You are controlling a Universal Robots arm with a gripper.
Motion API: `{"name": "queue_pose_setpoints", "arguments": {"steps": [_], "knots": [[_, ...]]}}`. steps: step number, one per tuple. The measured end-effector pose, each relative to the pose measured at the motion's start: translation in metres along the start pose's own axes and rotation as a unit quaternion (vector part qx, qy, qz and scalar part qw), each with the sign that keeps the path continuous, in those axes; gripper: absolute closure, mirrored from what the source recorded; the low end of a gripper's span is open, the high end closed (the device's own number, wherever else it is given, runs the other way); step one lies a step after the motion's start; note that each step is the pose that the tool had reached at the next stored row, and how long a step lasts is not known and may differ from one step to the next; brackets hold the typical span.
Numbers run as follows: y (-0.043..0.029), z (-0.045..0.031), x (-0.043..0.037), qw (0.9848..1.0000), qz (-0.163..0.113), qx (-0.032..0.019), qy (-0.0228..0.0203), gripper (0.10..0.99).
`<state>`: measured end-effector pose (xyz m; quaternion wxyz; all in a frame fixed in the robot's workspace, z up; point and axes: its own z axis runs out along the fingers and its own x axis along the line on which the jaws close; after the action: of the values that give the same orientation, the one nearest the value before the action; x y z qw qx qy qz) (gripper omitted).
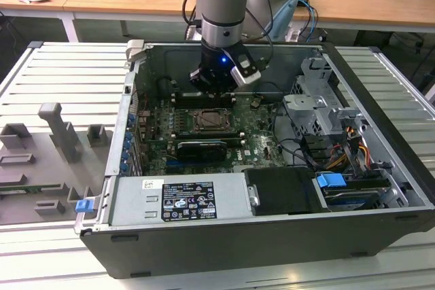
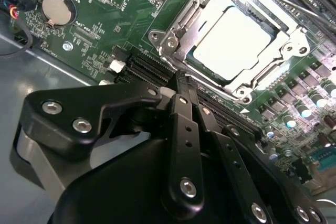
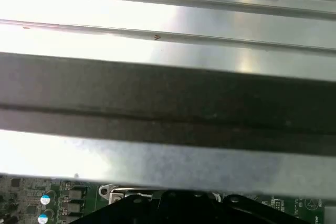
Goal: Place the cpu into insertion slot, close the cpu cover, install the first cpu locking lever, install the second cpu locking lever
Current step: 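Install the first cpu locking lever, then install the second cpu locking lever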
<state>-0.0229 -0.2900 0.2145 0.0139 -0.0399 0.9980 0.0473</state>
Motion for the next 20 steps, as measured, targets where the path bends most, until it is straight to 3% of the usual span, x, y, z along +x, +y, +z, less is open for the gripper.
{"name": "queue_pose_setpoints", "arguments": {"steps": [15, 19, 20], "knots": [[-0.0084, -0.0015, 0.0008, 1.0, 0.0, 0.0002, 0.0001, 0.98], [-0.0076, -0.0095, 0.0004, 1.0, 0.0, 0.0005, 0.0, 0.98], [-0.007, -0.016, 0.0002, 1.0, 0.0, 0.0009, 0.0001, 0.98]]}}
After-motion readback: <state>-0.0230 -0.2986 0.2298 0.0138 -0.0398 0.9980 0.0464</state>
